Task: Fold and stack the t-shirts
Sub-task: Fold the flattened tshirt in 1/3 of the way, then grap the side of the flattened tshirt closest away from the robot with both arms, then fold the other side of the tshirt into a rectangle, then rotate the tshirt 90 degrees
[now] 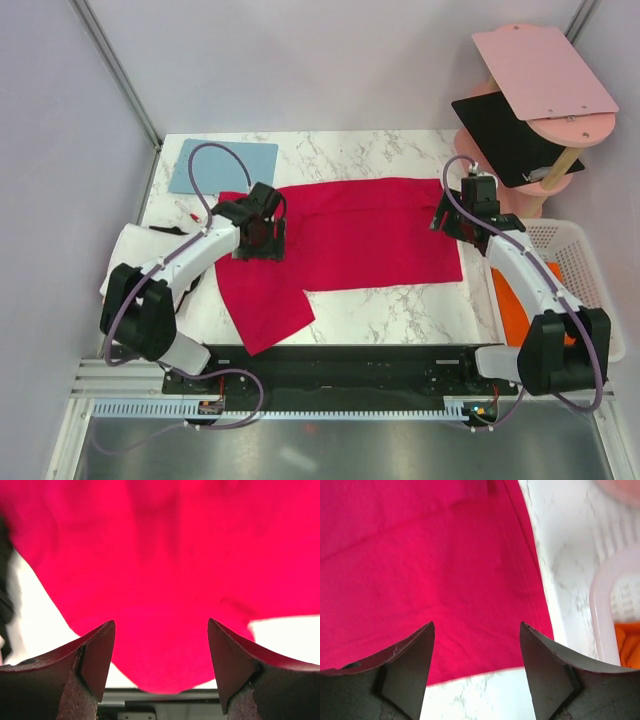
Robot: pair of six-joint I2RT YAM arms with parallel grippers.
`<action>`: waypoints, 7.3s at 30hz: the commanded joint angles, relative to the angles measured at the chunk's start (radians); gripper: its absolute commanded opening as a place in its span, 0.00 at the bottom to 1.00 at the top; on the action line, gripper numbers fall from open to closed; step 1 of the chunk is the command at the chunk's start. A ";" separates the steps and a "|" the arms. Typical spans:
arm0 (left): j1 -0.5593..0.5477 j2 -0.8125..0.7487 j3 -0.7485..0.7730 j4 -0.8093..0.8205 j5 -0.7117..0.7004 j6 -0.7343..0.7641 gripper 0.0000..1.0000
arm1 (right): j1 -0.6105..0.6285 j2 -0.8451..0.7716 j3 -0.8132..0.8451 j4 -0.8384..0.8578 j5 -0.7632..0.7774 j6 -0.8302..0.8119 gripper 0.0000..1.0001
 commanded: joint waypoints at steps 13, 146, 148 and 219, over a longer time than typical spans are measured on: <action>-0.394 -0.107 -0.271 0.016 -0.028 -0.309 0.82 | 0.000 -0.073 -0.224 -0.145 0.066 0.071 0.71; -0.059 0.459 0.624 -0.105 -0.579 0.066 0.02 | -0.066 0.677 0.493 0.035 -0.026 0.083 0.03; -0.053 0.481 0.655 -0.094 -0.576 0.084 0.02 | -0.064 0.696 0.518 0.033 -0.043 0.068 0.12; 0.048 0.576 0.417 -0.028 -0.197 -0.060 0.02 | 0.132 0.846 0.650 -0.304 0.318 -0.123 0.00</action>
